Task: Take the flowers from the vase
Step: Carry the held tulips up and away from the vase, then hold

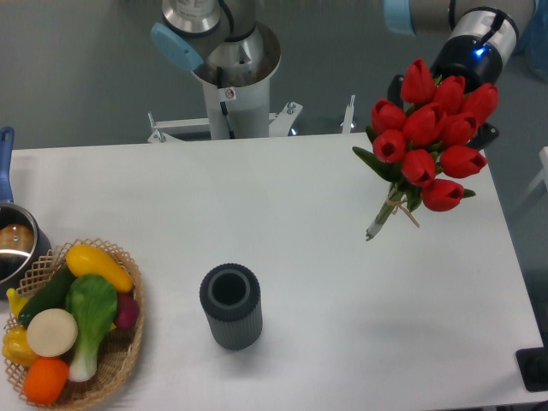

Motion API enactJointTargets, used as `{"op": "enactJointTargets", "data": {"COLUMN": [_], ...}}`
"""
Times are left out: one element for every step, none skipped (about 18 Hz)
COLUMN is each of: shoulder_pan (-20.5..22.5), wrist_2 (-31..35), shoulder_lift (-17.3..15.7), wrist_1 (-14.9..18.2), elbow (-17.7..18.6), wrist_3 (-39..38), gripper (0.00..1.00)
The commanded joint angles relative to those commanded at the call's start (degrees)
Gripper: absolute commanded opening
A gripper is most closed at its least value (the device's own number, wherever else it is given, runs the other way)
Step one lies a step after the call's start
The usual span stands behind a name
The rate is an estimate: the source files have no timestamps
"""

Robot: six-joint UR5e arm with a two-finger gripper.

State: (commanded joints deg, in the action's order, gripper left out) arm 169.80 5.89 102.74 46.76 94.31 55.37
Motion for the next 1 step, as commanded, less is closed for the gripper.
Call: {"op": "enactJointTargets", "data": {"shoulder_pan": [0.2], "wrist_2": [0.0], "shoulder_lift": [-0.1], "wrist_1": [0.0], "elbow": [0.0], "wrist_3": [0.0], "gripper": [0.38]}}
